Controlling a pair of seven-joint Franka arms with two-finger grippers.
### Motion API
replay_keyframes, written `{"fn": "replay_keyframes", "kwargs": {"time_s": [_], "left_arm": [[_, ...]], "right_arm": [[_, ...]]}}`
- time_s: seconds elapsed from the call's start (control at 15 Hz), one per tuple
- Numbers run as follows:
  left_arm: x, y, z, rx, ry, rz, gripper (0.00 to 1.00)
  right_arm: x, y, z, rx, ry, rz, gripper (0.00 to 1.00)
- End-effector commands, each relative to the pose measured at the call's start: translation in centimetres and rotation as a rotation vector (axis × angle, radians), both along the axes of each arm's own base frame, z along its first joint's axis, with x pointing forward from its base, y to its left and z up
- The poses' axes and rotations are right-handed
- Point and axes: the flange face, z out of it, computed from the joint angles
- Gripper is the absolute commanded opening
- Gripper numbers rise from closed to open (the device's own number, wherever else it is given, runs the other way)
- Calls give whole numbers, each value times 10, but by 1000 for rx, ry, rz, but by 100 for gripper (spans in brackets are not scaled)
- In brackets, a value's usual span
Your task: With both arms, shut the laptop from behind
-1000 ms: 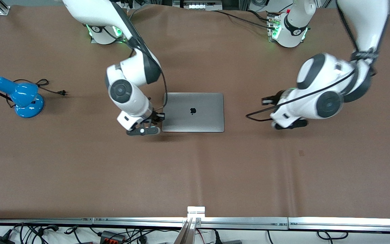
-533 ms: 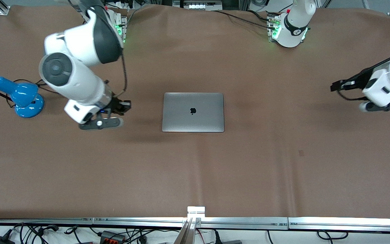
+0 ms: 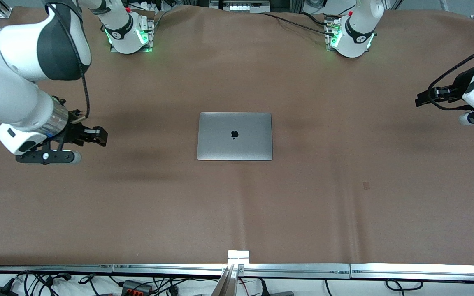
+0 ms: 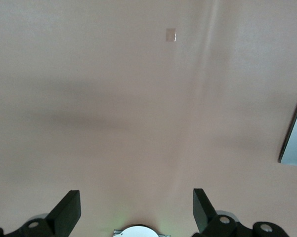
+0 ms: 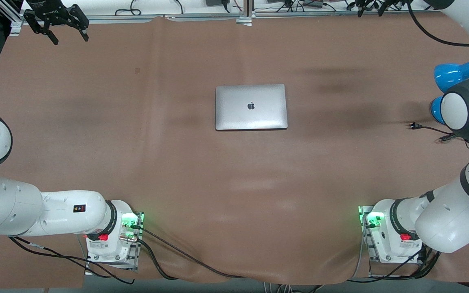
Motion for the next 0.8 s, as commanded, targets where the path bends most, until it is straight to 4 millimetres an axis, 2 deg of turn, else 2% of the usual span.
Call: {"fn": "replay_keyframes", "kwargs": {"time_s": [0.0,0.13,0.33,0.53,0.73], "left_arm": [[-1,-7,14,13,-33,-5,100],[-1,-9,17,14,-34,-8,100],[0,-10,21,13,-42,-17,100],[-1,-10,20,13,-30,-16,100],[-1,-10,21,13,-30,-15,100]], "right_arm": [[6,-22,28,-16,-35,-27,100],[12,-45,38,5,-55,-50,100],[11,-80,50,79,-66,-54,100],[5,-107,55,46,-70,4,100],[-10,-129,58,48,-79,-12,100]]}}
